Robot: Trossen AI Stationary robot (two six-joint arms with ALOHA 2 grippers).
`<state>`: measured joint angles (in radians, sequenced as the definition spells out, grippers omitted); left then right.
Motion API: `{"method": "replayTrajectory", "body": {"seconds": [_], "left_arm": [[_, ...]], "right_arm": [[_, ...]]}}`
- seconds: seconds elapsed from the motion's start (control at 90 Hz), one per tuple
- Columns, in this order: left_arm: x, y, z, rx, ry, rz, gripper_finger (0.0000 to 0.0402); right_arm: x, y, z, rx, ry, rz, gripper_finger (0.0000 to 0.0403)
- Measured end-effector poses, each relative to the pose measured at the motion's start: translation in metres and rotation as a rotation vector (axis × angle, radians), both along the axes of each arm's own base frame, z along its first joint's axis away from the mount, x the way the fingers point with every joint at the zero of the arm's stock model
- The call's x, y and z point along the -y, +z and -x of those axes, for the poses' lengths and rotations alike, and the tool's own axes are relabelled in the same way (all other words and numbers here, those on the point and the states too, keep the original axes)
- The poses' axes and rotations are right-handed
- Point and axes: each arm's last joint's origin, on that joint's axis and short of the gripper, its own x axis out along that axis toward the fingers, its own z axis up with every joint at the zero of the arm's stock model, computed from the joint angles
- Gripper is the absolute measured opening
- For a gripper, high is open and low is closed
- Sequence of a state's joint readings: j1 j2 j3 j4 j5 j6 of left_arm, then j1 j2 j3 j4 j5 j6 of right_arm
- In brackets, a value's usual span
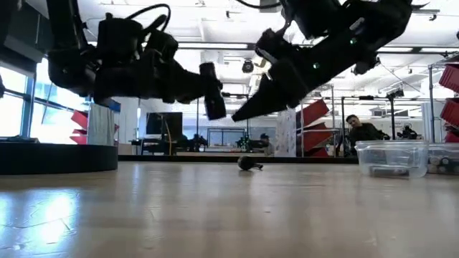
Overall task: Insert battery
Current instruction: Remove the white battery case from the black flashlight
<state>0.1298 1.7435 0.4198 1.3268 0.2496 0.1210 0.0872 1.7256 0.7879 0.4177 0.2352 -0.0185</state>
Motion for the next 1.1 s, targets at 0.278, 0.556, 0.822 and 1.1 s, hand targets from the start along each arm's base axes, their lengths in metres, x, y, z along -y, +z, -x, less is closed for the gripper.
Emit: {"method": "replayTrajectory", "body": {"seconds": [0.278,0.556,0.822,1.1], "left_arm": [[0.014,0.009,-0.001,0.096,-0.048,-0.055,0.0108],[0.017,0.012,-0.001,0.130,-0.009,-0.074,0.0108],[0.019,0.014,-0.001,0.150,-0.009,-0.072,0.0108],[0.025,0.019,-0.006,0.167,0.002,-0.068,0.0108]], "right_arm": [[-0.001,0.014,-0.008,0.178,0.012,-0.006,0.0207],[-0.004,0.020,-0.010,0.245,0.072,-0.024,0.0206],[-0.005,0.026,-0.015,0.248,0.085,0.001,0.0185],[-0.005,0.027,-0.015,0.242,0.093,0.011,0.0117]]}}
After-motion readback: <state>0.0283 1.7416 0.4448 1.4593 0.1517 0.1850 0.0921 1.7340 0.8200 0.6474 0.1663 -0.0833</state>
